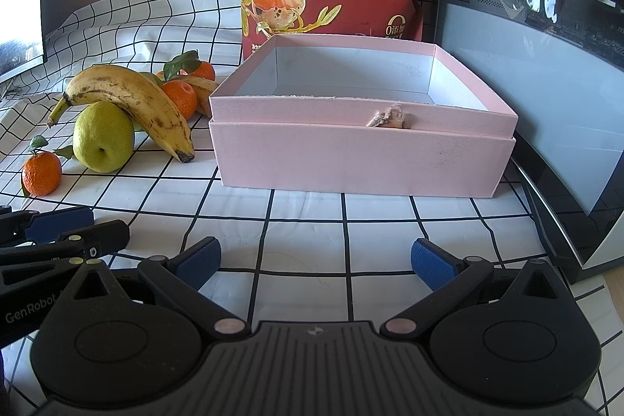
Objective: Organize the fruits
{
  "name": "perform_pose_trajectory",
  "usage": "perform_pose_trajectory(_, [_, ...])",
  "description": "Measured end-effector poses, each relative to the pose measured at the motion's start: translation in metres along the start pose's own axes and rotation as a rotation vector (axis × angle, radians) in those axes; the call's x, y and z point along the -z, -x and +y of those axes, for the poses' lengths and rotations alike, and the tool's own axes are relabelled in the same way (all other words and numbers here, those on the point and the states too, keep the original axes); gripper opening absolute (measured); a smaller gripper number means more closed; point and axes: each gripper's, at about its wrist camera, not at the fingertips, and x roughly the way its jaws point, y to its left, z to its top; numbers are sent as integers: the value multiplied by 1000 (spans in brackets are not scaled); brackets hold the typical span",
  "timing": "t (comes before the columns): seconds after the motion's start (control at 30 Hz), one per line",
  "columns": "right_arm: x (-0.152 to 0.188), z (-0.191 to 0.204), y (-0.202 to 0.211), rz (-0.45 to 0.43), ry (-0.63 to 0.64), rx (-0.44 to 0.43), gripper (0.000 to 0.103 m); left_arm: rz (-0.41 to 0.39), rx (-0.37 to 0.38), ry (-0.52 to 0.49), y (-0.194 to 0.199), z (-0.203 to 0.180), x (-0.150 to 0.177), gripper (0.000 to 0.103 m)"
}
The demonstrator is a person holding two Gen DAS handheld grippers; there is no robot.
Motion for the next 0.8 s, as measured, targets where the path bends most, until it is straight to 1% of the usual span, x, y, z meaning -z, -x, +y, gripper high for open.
perform_pose_trajectory(0.53, [1, 0, 0, 0, 0, 0, 103, 0, 0, 0, 0, 0, 0, 38])
perform_pose_trajectory(0.67, [1, 0, 0, 0, 0, -2, 103, 6, 1, 13, 1, 1, 0, 38])
perform_pose_trajectory(0.7, [0, 0, 0, 10, 5, -7, 103, 12, 9, 17, 1, 2, -1, 38])
perform_pose_trajectory(0.8, [-13, 0, -8, 102, 37, -48, 103, 66, 71, 43, 4, 11, -10, 38])
